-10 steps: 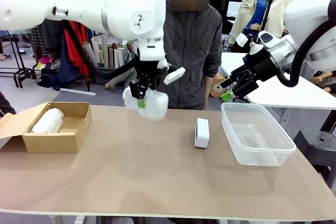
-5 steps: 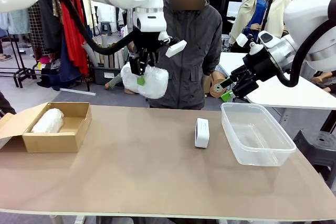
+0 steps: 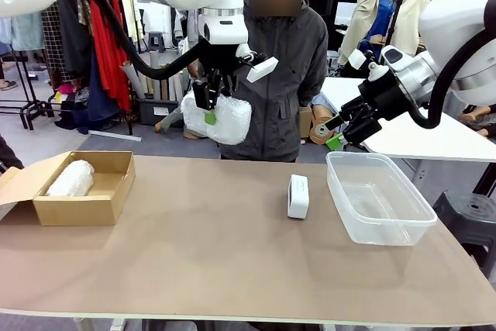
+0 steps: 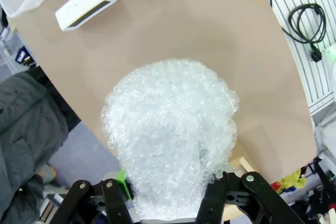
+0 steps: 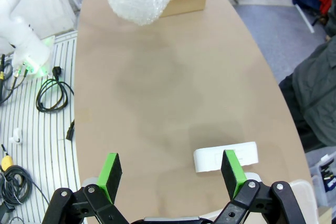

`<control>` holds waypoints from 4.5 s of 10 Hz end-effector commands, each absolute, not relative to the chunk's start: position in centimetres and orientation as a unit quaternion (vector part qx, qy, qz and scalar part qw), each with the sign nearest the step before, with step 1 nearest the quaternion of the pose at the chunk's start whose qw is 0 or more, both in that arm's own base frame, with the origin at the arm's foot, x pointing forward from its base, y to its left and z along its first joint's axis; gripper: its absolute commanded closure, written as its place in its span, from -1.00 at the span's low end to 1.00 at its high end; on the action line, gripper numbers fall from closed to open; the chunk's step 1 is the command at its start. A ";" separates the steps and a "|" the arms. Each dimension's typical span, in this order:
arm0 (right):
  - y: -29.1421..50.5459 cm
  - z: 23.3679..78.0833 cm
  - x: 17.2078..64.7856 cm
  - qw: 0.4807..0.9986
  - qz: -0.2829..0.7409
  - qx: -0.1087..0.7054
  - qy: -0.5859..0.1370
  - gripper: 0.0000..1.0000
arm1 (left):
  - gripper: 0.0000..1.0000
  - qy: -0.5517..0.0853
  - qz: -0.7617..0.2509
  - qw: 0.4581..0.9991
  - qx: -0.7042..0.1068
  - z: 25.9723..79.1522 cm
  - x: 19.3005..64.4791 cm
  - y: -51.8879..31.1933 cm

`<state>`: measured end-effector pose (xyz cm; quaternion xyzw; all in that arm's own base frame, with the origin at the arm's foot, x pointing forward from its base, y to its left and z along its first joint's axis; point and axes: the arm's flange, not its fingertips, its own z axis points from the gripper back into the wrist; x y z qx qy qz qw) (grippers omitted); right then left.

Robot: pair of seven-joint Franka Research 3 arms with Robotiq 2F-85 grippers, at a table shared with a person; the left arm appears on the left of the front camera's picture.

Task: Separate and place wrapped and unwrapped clocks.
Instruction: If the picked Digital clock is wrapped, place it in the Package Box ; if not, place it in the Organizing box.

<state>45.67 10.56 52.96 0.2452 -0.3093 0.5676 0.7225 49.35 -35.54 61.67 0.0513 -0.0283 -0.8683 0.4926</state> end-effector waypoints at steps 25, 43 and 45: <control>10.6 53.1 45.7 0.719 0.570 0.247 -0.311 -1.00 | 1.00 -0.008 -0.746 0.665 0.037 61.2 51.1 -29.3; 10.6 53.1 45.7 0.719 0.570 0.247 -0.311 -1.00 | 1.00 0.063 -0.299 0.943 0.134 57.2 48.3 -7.3; 10.6 53.1 45.7 0.719 0.570 0.247 -0.311 -1.00 | 1.00 0.032 -0.182 0.973 0.137 56.2 50.1 -7.8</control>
